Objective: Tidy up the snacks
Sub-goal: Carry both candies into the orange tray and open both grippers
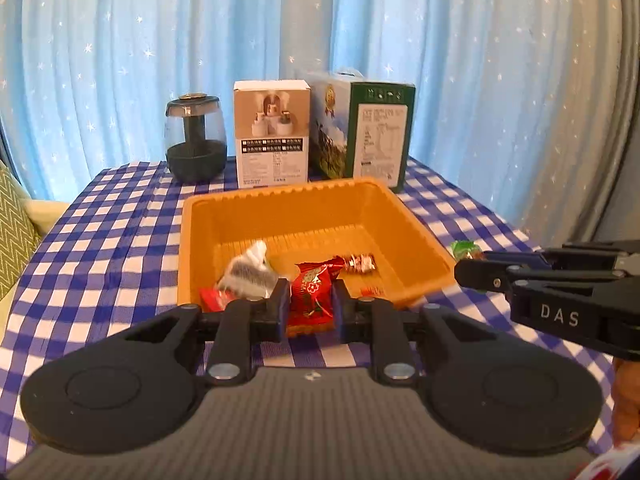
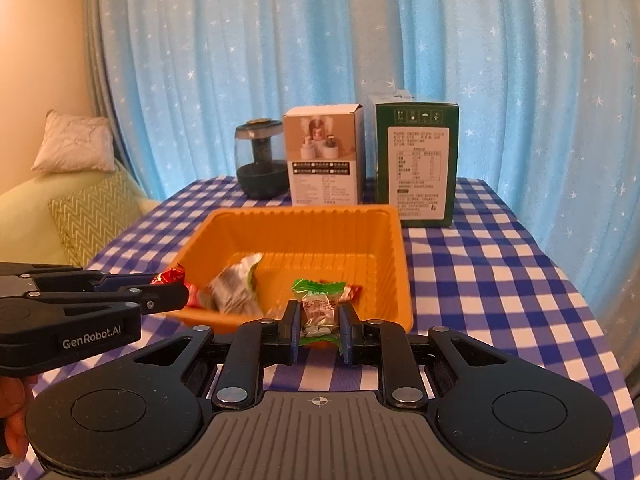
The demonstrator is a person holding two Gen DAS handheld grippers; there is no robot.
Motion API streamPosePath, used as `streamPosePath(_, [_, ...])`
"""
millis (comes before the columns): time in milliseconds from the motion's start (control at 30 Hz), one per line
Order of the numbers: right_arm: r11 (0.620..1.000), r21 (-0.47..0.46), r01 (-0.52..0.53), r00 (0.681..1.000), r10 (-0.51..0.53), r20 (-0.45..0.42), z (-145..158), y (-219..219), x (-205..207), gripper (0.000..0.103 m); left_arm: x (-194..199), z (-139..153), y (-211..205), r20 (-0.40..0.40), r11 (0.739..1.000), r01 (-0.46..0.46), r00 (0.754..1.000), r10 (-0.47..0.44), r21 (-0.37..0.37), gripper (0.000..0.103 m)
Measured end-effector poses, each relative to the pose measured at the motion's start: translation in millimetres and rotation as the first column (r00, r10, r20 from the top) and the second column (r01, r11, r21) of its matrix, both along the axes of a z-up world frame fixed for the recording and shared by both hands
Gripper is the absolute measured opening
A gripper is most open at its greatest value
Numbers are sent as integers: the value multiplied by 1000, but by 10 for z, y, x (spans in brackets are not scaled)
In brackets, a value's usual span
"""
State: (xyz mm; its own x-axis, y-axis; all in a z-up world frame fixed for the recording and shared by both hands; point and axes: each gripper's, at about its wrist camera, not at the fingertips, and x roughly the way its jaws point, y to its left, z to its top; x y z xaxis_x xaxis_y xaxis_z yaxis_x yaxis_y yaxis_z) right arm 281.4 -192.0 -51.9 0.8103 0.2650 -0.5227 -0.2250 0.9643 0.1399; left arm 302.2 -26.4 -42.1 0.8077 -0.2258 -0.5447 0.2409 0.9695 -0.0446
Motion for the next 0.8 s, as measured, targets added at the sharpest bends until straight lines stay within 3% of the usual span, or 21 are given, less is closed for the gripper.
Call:
streamPosePath(467, [997,61,46,999,-45,-21,-29,-138,656,20,614,-81,16,-30,998,-31,999,30,-50,19])
streamPosePath(800, [993,99,71,995,-64,-70,-170,-207,938,20,877,-222,29,-47,998,-34,998,32,-48,19])
